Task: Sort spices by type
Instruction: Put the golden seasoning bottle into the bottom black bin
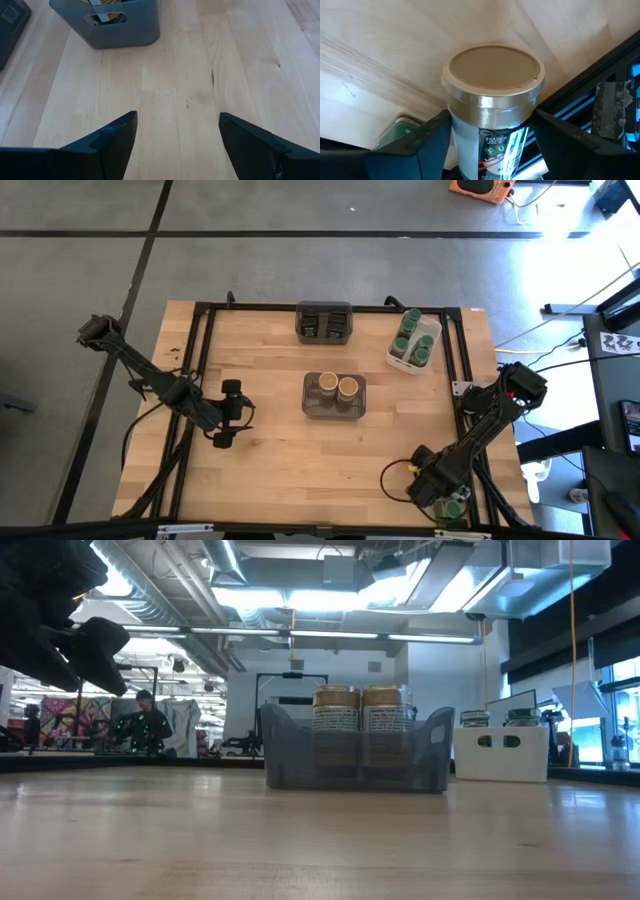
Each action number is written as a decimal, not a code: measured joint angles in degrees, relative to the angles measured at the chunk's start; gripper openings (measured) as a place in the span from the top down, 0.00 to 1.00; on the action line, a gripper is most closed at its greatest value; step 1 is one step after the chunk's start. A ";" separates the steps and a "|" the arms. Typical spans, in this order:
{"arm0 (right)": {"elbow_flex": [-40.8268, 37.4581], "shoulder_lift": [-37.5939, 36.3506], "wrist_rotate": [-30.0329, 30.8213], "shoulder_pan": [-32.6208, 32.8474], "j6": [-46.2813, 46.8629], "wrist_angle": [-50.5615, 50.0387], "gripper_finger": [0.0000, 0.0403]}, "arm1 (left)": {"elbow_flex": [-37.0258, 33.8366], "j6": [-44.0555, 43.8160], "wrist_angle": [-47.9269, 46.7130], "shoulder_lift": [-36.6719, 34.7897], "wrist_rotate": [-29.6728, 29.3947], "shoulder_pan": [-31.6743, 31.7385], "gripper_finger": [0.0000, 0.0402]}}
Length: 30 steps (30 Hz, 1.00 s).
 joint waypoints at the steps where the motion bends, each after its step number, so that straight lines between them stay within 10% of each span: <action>1: -0.02 0.01 0.35 0.02 0.03 -0.01 0.33 | 0.00 0.00 0.00 0.01 0.00 0.02 0.31; 22: 0.87 0.02 0.74 0.09 0.24 -0.92 0.33 | 0.00 0.02 -0.01 0.02 0.00 0.02 0.31; 30: 0.57 0.30 3.54 0.09 -0.11 -0.07 0.13 | 0.00 0.02 -0.03 0.00 0.01 0.01 0.31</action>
